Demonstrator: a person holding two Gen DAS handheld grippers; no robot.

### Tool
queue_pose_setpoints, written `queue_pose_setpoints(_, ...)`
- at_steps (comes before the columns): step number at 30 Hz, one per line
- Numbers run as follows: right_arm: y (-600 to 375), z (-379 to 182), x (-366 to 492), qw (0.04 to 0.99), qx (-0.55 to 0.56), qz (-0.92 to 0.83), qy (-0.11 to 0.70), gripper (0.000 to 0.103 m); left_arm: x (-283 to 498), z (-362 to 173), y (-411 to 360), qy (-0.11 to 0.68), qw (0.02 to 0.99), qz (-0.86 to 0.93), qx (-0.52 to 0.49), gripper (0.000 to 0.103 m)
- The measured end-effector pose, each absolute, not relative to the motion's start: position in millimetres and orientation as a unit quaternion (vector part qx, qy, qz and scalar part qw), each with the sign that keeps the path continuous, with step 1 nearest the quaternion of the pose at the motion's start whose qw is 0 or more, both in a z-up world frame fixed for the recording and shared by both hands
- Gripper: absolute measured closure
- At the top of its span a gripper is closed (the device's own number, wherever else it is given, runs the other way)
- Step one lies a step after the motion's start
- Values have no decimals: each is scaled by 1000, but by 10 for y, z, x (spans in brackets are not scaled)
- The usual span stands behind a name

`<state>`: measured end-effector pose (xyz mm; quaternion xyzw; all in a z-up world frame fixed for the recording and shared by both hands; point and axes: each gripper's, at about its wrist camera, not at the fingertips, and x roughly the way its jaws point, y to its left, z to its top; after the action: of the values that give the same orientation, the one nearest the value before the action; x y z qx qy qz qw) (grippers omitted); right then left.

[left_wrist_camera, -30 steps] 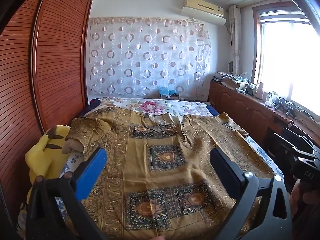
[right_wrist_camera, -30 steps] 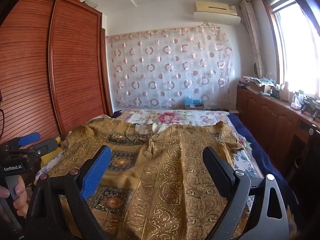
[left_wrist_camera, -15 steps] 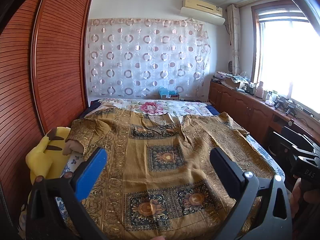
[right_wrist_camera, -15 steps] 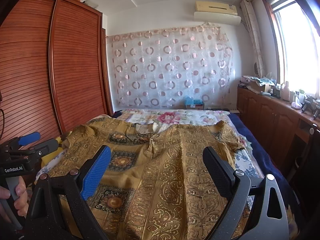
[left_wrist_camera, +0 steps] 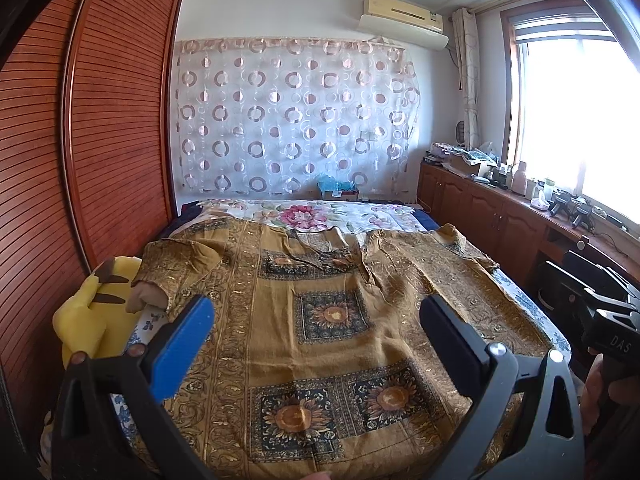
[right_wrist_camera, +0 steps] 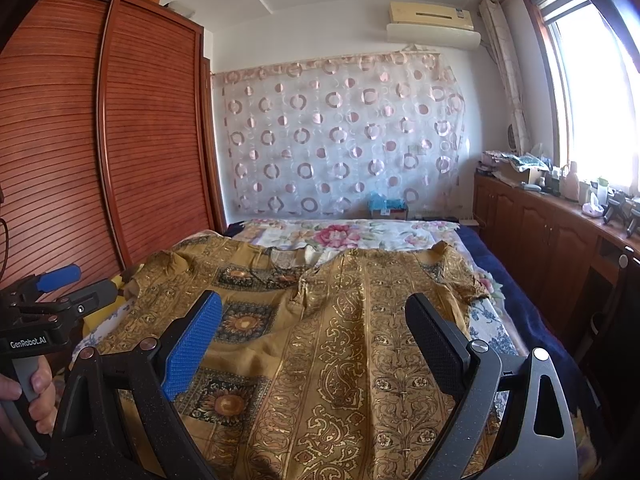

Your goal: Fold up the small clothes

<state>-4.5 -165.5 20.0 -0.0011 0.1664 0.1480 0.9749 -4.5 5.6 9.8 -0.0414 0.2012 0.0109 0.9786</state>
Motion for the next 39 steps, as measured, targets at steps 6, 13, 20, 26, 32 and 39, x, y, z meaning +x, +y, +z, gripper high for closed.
queue_pose_setpoints(6,-1614,201,-51,975,-1,148,166,8,-51,103,18,200,979,12,-38,0)
queue_pose_setpoints(13,-1564,204,-56,975,-1,148,165,8,-54,117,13,199,979,11,-37,0)
queue_pose_setpoints(20,-1520,207,-59,975,-1,148,165,8,-58,125,11,198,979,12,-37,0)
queue_pose_setpoints(26,-1480,209,-66,975,0,148,165,8,-61,121,6,198,980,13,-35,0)
queue_pose_setpoints(32,-1447,209,-66,975,0,148,164,8,-60,133,10,197,980,12,-35,0)
queue_pose_setpoints(39,-1420,213,-67,975,0,148,164,8,-62,132,4,196,980,12,-35,0)
